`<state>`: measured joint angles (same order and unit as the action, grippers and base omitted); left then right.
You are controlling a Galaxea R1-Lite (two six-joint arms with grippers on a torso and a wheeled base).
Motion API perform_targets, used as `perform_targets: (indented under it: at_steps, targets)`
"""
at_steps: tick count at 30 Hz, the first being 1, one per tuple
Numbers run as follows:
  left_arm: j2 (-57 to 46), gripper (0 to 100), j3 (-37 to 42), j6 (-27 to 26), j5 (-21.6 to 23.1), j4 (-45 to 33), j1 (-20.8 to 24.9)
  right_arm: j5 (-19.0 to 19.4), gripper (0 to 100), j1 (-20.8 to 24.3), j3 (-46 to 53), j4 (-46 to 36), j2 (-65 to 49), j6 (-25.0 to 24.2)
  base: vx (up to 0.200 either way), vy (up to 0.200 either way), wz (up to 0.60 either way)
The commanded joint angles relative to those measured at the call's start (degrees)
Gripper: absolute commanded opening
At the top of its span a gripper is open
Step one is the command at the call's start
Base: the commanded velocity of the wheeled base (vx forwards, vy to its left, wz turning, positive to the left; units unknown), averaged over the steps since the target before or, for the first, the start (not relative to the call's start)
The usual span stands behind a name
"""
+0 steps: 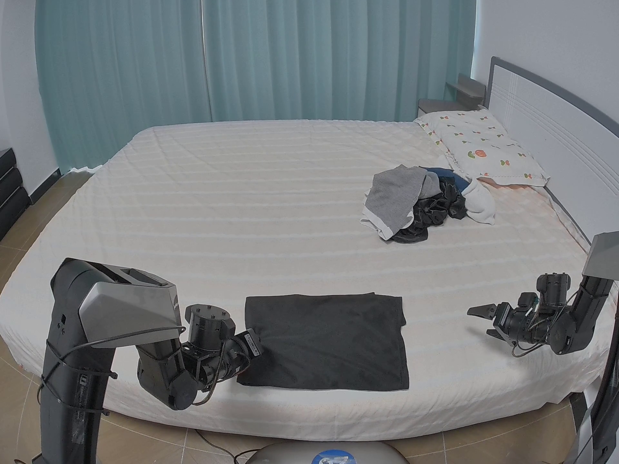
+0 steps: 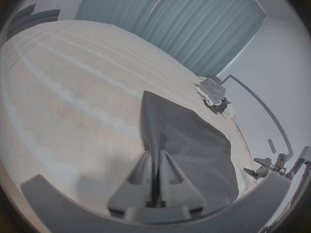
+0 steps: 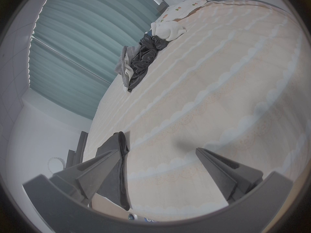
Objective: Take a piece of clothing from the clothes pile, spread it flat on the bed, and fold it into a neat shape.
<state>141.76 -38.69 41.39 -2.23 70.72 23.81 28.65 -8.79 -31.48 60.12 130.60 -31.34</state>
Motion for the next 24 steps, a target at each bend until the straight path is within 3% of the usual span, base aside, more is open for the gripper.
perform_targets:
  at_steps: [1,6,7,10,22,24]
  targets:
    - [-0.5,0,0.2,0.2,-0.2,0.0,-0.1,0.0,100,0.0,0.0,0.0,0.0,0.0,0.000,0.000,0.00]
    - [-0.7,0,0.2,0.0,-0.8,0.0,0.1,0.0,100,0.0,0.0,0.0,0.0,0.0,0.000,0.000,0.00]
    - [-0.9,0,0.0,-0.3,-4.3,-0.1,1.1,0.0,100,0.0,0.0,0.0,0.0,0.0,0.000,0.000,0.00]
    - [-0.8,0,-0.5,-0.5,-7.4,-0.5,1.9,0.0,100,0.0,-0.1,-0.1,0.1,0.0,0.000,0.000,0.00]
    - [-1.8,0,-0.2,-0.4,-8.1,-1.8,2.6,-0.1,100,0.7,0.1,0.0,0.1,-0.1,0.000,0.000,0.00]
    - [-1.8,0,-0.2,-0.4,-8.0,-1.8,2.2,-0.1,100,0.6,0.2,0.0,0.1,-0.1,0.000,0.200,0.00]
